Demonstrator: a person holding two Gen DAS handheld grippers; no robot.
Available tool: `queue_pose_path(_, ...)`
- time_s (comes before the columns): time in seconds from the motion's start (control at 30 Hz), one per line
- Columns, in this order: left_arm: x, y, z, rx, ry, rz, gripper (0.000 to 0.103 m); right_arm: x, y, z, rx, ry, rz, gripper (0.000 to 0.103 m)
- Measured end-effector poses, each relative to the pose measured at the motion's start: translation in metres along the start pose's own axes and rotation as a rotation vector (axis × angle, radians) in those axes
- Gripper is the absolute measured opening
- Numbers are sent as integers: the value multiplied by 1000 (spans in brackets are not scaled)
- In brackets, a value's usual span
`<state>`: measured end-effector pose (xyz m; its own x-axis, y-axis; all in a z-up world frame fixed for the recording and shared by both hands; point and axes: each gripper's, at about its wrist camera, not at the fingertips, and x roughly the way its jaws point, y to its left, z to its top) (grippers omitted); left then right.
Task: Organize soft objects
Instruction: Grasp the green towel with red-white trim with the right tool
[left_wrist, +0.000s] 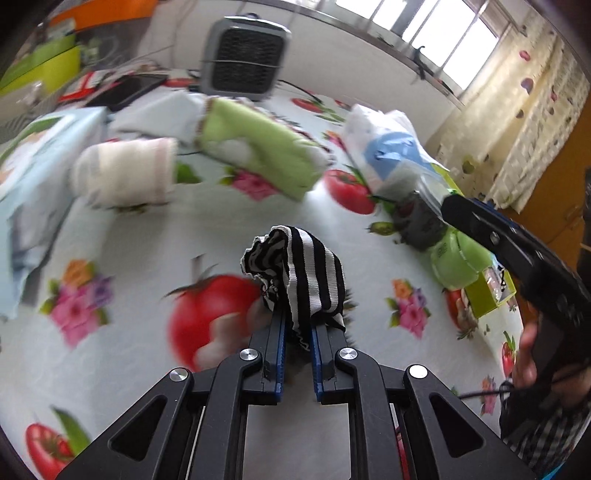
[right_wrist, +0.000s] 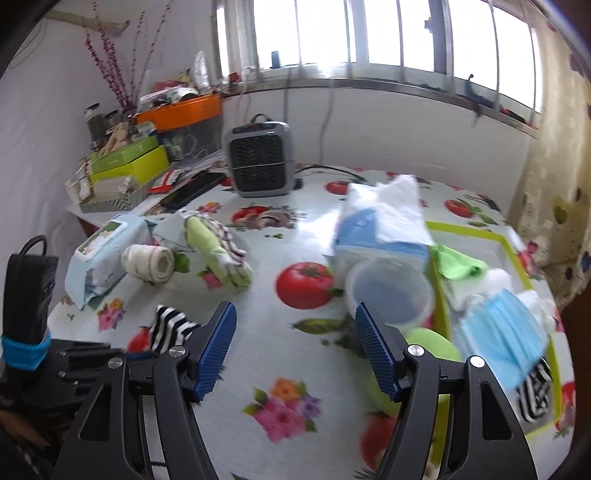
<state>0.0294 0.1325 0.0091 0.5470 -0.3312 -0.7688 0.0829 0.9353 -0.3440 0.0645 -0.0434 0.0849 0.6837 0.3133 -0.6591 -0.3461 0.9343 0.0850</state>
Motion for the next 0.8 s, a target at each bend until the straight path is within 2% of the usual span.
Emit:
queue_pose_path(0.2,-12,26,-6,-61,-21,6,11,30,21,12,-20,26,51,68)
queue_pose_path(0.57,-18,56,0,-135,-55,-14,11,82,49,36,-106,53,61,68)
queue_pose_path(0.6,-19,58,0,-136,-55,-17,11,88,50,38,-102,63,69,69)
queue_pose_path(0.67,-19,60,0,-136,-55,-25,11,98,52,39,-102,81,80,77)
queue_pose_path(0.8,-19,63,1,-137,-56,-38,11,112,56,41,-99,100,113,78)
